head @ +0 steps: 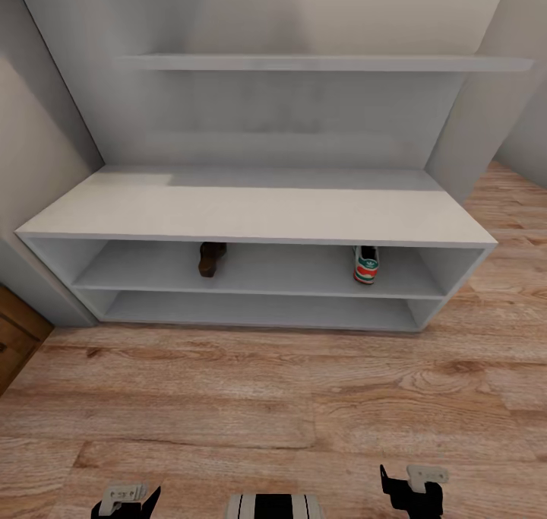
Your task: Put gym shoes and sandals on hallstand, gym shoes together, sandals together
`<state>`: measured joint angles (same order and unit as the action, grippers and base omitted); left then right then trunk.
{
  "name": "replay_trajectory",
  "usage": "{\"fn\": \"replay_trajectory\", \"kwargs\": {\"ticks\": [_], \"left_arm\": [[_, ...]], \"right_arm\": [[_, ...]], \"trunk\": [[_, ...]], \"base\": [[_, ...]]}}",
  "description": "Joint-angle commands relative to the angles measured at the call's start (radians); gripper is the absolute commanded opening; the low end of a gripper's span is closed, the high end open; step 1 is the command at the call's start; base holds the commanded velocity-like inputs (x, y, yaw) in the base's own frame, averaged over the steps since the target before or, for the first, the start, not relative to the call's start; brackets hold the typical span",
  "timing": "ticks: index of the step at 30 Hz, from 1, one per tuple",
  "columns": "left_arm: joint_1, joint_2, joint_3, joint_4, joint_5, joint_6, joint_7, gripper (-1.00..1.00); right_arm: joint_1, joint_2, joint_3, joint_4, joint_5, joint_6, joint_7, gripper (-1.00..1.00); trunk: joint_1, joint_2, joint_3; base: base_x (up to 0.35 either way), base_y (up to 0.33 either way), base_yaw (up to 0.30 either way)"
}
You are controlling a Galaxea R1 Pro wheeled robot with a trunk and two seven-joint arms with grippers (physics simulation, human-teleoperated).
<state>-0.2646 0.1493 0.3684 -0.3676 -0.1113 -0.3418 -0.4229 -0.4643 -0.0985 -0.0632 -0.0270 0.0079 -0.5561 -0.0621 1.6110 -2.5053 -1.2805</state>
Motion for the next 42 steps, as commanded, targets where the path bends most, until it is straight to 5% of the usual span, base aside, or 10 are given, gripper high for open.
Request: {"fn": "replay_trajectory", "kwargs": {"ticks": [1,19,42], "left_arm": [[-0.001,-0.001,0.009,0.001,-0.01,-0.005,-0.005,1.0],[0.001,-0.001,0.053,0.001,-0.01,-0.006,0.001,1.0],[0.001,-0.006,0.057,0.011,-0.012,-0.035,0.001,1.0]], "right_arm": [[0.0,0.0,-0.006,0.001,0.001,-0.003,0.0,1.0],[0.0,-0.001,-0.009,0.0,-0.006,-0.002,-0.003,1.0],[0.0,-0.001,-0.01,0.001,-0.006,-0.002,-0.002,1.0]], "trunk": [[0.0,0.0,-0.001],[0.0,0.0,0.001],[0.0,0.0,0.001]], "base": [[0.0,0.0,0.0],[0.0,0.0,-0.201],[0.0,0.0,-0.289]]}}
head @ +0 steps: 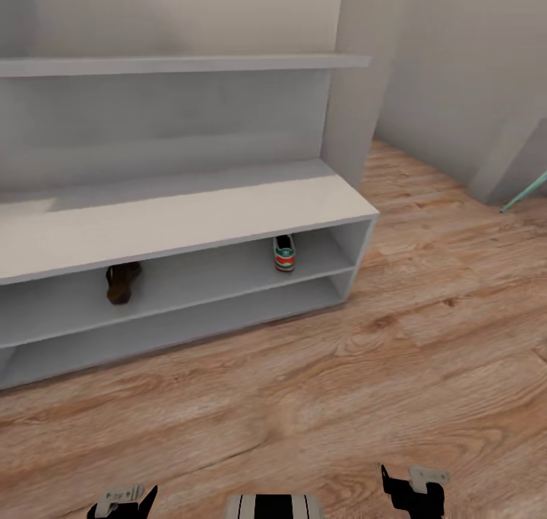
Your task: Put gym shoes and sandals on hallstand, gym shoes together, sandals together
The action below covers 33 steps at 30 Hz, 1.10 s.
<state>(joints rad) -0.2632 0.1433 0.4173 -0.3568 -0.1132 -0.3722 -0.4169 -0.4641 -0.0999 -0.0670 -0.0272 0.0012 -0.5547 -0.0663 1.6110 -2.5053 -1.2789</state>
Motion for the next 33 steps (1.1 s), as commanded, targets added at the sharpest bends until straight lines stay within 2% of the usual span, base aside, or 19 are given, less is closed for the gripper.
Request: {"fn": "replay_trajectory", "kwargs": {"ticks": [1,26,33], "left_arm": [[-0.001,-0.001,0.009,0.001,-0.01,-0.006,-0.005,1.0],[-0.001,0.001,0.009,0.005,-0.006,-0.012,-0.005,1.0],[-0.001,0.001,0.009,0.006,-0.006,-0.011,-0.005,1.0]], "right_arm": [[-0.001,0.0,-0.006,0.001,0.0,-0.004,0.002,1.0],[-0.001,-0.002,-0.007,0.001,-0.001,-0.004,0.0,1.0],[-0.001,-0.002,-0.007,0.001,-0.001,-0.004,0.0,1.0]], "trunk": [[0.0,0.0,-0.001],[-0.001,0.0,0.007],[-0.004,0.002,0.034]], "base": [[0.0,0.0,-0.293],[0.0,0.0,-0.296],[0.0,0.0,-0.3]]}}
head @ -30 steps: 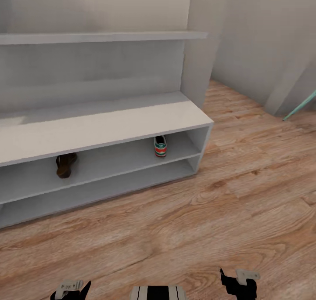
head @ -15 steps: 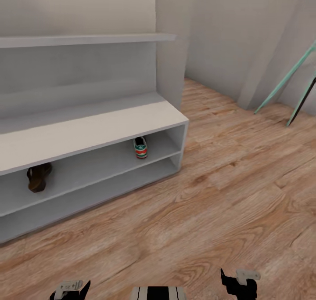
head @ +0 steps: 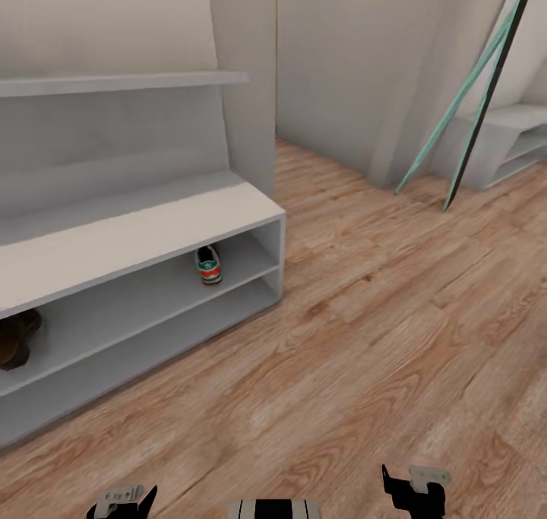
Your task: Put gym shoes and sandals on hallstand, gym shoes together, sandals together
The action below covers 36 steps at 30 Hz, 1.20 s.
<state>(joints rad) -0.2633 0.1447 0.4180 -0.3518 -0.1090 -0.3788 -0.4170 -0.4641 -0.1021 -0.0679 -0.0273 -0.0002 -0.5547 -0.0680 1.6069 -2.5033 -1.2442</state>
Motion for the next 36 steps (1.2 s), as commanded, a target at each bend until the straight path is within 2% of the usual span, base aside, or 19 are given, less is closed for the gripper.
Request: {"fn": "replay_trajectory", "kwargs": {"ticks": [1,14,36], "left_arm": [[-0.001,-0.001,0.008,0.001,-0.011,-0.005,-0.005,1.0],[0.0,-0.003,0.009,0.001,-0.011,-0.005,-0.005,1.0],[0.0,-0.004,0.009,0.001,-0.011,-0.005,-0.005,1.0]], "right_arm": [[-0.001,0.0,-0.006,0.001,0.0,-0.004,0.002,1.0],[-0.001,0.001,-0.006,0.001,0.0,-0.004,0.002,1.0],[-0.001,0.001,-0.006,0.001,0.0,-0.004,0.002,1.0]], "trunk": [[-0.001,0.0,0.003],[-0.006,0.003,0.056],[-0.006,0.003,0.07]], "base": [[0.0,0.0,-0.3],[0.0,0.0,-0.3],[0.0,0.0,-0.293]]}}
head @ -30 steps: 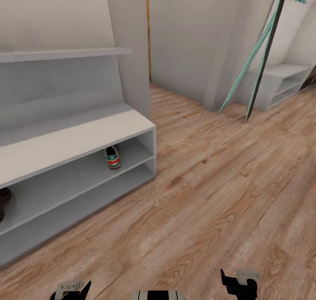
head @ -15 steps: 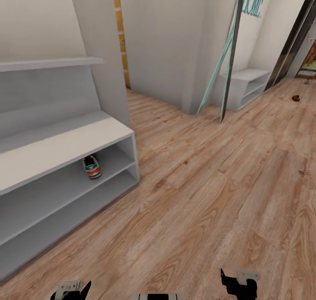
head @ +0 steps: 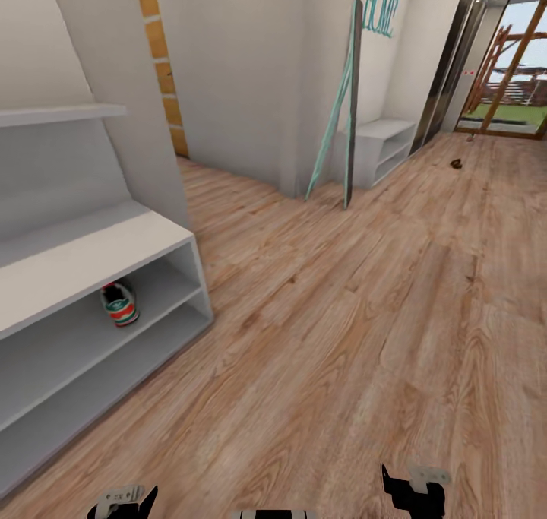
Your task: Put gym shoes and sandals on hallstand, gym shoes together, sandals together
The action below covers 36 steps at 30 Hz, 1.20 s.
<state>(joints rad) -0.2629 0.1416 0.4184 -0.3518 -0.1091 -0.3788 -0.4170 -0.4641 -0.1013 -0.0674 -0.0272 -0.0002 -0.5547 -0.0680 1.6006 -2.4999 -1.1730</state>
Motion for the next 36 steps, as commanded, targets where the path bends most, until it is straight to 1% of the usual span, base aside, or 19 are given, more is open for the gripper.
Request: {"fn": "replay_trajectory", "kwargs": {"ticks": [1,12,16,18,20,21,36], "left_arm": [[0.0,0.0,0.008,0.0,-0.011,-0.005,-0.005,1.0],[-0.001,-0.002,0.01,0.0,-0.01,-0.003,0.003,1.0],[0.0,-0.002,0.01,0.0,-0.009,-0.002,0.045,1.0],[0.0,-0.003,0.009,0.0,-0.009,-0.003,0.081,1.0],[0.0,-0.004,0.008,0.0,-0.011,-0.004,0.097,1.0],[-0.001,-0.006,0.005,0.0,-0.015,-0.005,0.116,1.0],[0.0,-0.006,0.002,0.002,-0.017,-0.006,0.123,1.0]], "right_arm": [[-0.001,0.0,-0.006,0.001,0.0,-0.004,0.002,1.0],[-0.001,0.0,-0.006,0.001,0.0,-0.004,0.002,1.0],[-0.001,0.0,-0.007,0.001,0.0,-0.004,0.002,1.0],[-0.001,0.0,-0.008,0.001,0.0,-0.004,0.001,1.0],[-0.001,0.0,-0.008,0.001,0.0,-0.004,0.001,1.0],[-0.001,0.0,-0.007,0.001,0.0,-0.004,0.002,1.0],[-0.001,0.001,-0.006,0.001,0.0,-0.004,0.002,1.0]], "trunk": [[0.0,0.0,0.0],[0.0,0.0,0.008],[0.0,0.0,0.01],[0.0,0.0,0.012],[0.0,0.0,0.013],[0.0,0.0,0.014],[0.0,0.0,0.024]], "base": [[0.0,0.0,-0.292],[0.0,0.0,-0.292],[0.0,0.0,-0.292],[0.0,0.0,-0.292],[0.0,0.0,-0.292],[0.0,0.0,-0.292],[0.0,0.0,-0.292]]}}
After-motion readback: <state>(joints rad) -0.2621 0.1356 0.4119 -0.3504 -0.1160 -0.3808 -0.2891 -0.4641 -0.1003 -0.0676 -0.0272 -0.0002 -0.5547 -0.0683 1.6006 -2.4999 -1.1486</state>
